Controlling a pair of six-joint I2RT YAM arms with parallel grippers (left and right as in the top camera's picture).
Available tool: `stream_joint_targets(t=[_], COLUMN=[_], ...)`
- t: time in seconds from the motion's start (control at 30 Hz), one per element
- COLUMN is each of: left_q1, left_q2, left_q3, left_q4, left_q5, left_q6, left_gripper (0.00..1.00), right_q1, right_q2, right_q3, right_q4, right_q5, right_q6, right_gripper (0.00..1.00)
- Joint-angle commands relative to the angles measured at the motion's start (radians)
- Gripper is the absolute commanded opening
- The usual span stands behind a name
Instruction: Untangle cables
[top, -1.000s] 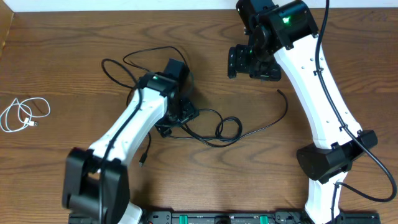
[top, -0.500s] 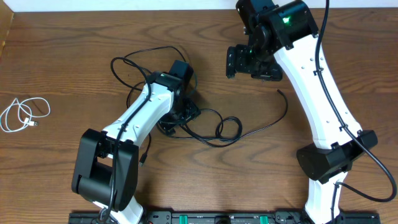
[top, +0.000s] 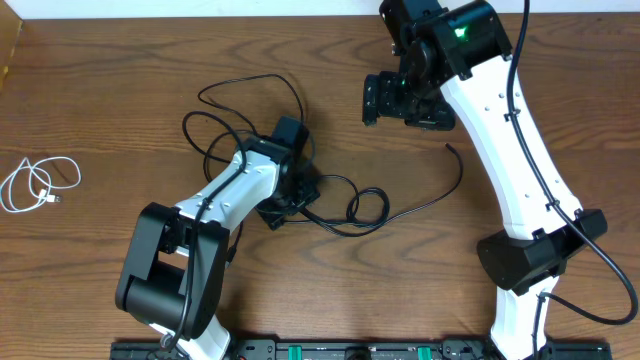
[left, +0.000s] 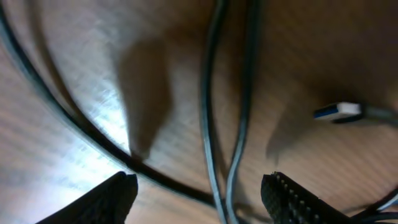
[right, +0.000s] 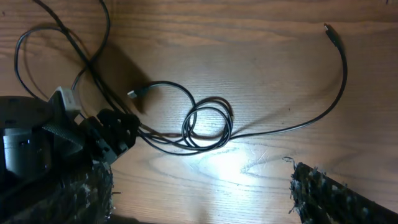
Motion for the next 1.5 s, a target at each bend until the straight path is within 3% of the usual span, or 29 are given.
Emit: stream_joint_targets(t=[0.0,0.07,0.37,0.43,0.63,0.87,0.9,0.93,1.2,1.47], left_q1=[-0.001,-0.003,-0.072,-0.084,-0.087,-0.087,-0.087,-0.087,-0.087,-0.087], left_q2=[0.011,0.011,0.011,0.011,0.011,0.011,0.011,0.011,-0.048,-0.322], left_q3=[0.003,0.002,-0.026,-0.026,-0.026,-0.025,-0.025,-0.025,0.025,0.038], left_q4=[0.011,0.01,0.023,0.023,0.023,0.023,0.023,0.023,-0.012,-0.034], left_q5=[0.008,0.01,-0.003,-0.02,-0.035,-0.053,-0.053,-0.053,-0.052,-0.052], left_q6=[0.011,0.011,-0.046,-0.055,-0.076,-0.073,-0.069,-0.064,0.005,0.02], left_gripper=[0.61,0.54,0.53,0.45,0.44,0.23,0.19,0.08,0.07,0.07], right_q1=[0.007,0.007,0.007,0.007,0.007,0.007,0.007,0.007,0.007,0.007], right_q2=[-0.006,-0.006,-0.006,-0.006,-0.006,-0.006,-0.006,-0.006,-0.006,-0.006], right_q3=[0.003,0.003,0.003,0.003,0.003,0.003,0.003,0.003,0.003,0.002], right_q4=[0.0,0.0,0.008,0.007,-0.006,-0.006,-0.006,-0.006,-0.004,-0.002], right_q5=[-0.002,-0.002,-0.003,-0.003,-0.003,-0.002,-0.002,-0.002,-0.002,0.002], right_q6=[-0.006,-0.006,-0.006,-0.006,-0.006,-0.006,-0.006,-0.006,-0.007,-0.006], right_gripper=[0.9,0.9,0.91,0.91,0.91,0.91,0.91,0.91,0.92,0.95])
